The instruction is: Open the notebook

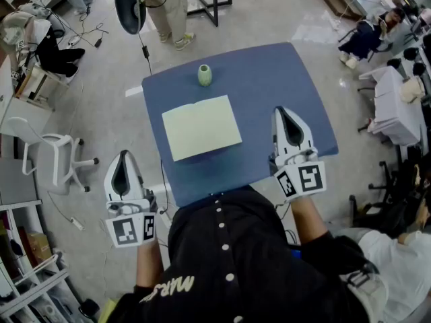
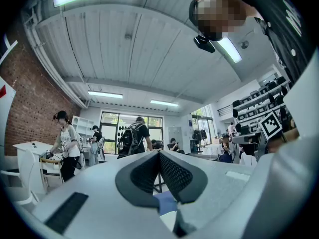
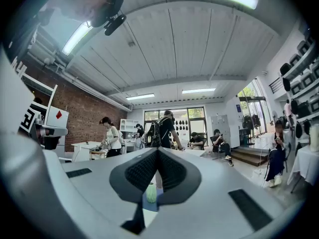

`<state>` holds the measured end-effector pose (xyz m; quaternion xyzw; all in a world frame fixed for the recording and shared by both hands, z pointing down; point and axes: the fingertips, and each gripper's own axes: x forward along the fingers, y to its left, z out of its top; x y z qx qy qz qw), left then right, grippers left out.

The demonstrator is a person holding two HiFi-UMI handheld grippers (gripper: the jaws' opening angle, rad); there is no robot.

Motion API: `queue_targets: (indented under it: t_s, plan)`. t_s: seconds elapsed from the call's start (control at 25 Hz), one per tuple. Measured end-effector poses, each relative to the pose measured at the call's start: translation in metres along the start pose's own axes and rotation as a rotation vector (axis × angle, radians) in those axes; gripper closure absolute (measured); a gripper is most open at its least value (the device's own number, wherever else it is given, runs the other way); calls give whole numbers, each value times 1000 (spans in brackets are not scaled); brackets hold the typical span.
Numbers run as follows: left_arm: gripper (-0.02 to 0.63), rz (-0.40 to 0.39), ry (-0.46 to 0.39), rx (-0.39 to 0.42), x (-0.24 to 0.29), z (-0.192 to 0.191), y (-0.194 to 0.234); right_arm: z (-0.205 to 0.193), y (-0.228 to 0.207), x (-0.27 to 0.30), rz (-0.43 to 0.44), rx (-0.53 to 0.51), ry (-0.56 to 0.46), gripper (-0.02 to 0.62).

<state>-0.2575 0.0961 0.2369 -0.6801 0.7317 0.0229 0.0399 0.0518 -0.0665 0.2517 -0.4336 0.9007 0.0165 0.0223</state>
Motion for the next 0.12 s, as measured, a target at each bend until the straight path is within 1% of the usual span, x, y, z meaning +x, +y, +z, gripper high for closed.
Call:
queue_targets:
  t_s: [0.12]
  plan:
    - [603, 1, -2, -1, 0, 1, 6, 0, 4, 4, 0, -2, 3, 592]
